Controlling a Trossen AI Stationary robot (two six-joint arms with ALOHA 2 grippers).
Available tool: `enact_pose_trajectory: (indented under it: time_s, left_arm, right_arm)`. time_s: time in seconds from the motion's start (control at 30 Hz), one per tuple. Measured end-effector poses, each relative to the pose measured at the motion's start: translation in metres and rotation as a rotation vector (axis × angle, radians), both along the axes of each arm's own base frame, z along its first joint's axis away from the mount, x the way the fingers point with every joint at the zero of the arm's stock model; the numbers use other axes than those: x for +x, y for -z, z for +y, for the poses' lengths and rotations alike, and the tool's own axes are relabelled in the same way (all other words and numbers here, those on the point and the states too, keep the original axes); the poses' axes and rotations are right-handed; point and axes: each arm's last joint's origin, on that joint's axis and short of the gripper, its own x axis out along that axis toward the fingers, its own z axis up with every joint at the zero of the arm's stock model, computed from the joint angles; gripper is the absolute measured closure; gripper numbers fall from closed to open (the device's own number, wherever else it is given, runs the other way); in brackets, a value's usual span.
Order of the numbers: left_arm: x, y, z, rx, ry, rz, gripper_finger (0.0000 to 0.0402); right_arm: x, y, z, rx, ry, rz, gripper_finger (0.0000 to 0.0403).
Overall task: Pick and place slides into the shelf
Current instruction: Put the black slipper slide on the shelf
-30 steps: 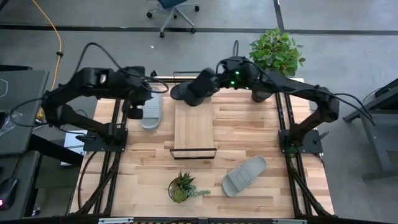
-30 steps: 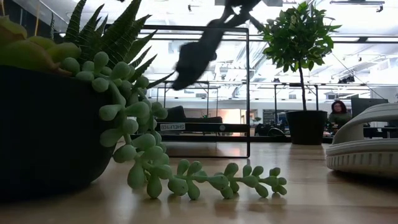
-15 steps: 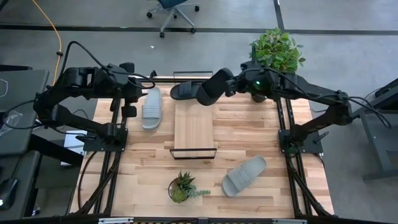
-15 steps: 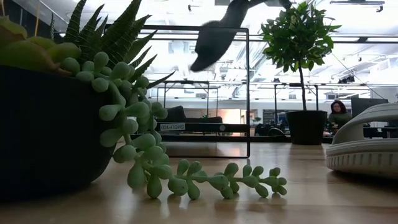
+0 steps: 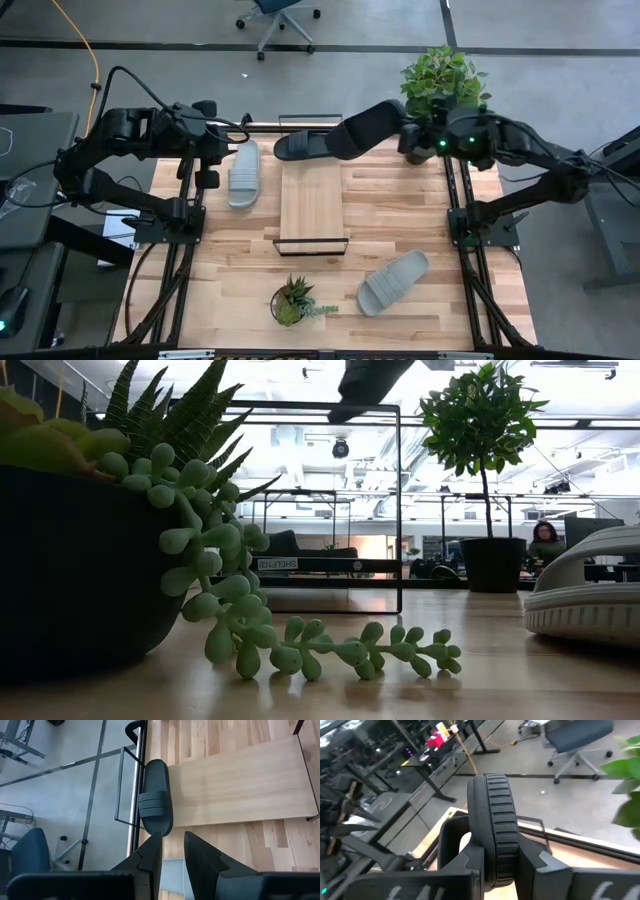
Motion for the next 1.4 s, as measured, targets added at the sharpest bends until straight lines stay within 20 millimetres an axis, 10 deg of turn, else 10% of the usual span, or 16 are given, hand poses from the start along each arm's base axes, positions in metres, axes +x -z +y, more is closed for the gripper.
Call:
enact_pose_trajectory:
  time_s: [0.17,0.93,1.4]
  left_arm:
    - [0.0,0.0,0.0,-0.001,-0.002,-0.002,0.0332]
    - [0.0,0.0,0.0,-0.011,-0.014,-0.012,0.0332]
    - [0.003,-0.002,0.001,-0.004,-0.014,-0.04,0.0332]
  right_arm:
    - [0.004,0.012,0.007,0.018,0.024,0.022,0.0363]
    - [0.028,0.211,-0.008,0.427,0.07,-0.551,0.0363]
    - [0.058,0.255,-0.029,0.553,0.193,-0.694,0.0363]
